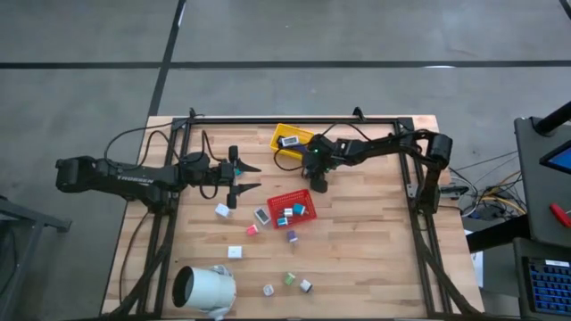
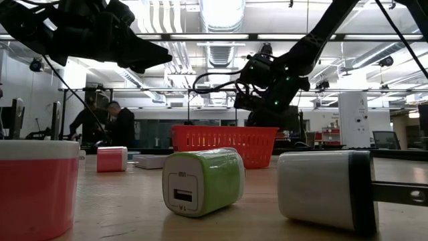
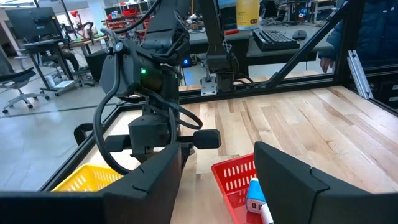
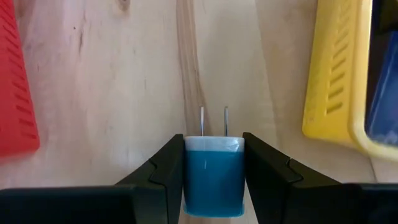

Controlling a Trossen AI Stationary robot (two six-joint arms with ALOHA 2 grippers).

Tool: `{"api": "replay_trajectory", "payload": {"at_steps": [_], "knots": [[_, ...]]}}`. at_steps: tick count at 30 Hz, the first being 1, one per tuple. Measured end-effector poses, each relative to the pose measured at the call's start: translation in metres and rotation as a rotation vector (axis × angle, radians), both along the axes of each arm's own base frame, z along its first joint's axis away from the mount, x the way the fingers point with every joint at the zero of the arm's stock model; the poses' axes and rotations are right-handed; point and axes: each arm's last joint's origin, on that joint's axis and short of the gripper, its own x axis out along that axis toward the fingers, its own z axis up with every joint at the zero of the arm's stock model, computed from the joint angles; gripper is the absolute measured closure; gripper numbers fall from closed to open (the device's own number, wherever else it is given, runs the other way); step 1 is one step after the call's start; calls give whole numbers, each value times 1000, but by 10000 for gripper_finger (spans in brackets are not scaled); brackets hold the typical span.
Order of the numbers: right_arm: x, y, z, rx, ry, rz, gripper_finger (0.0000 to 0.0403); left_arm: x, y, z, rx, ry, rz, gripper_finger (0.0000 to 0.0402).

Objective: Pick & Place Office items
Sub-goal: Put the blue and white charger adapter into the red bin

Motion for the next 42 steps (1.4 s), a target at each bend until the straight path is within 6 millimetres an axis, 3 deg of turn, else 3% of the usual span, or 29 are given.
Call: {"api": "replay_trajectory", "payload": {"at_steps": [19, 42], "knots": [[3, 5, -4, -70, -180, 25, 278, -2, 0, -3, 4, -1, 0, 195], [-1, 9, 2, -149, -545, 26, 278, -2, 0, -3, 6, 0, -1, 195]]}}
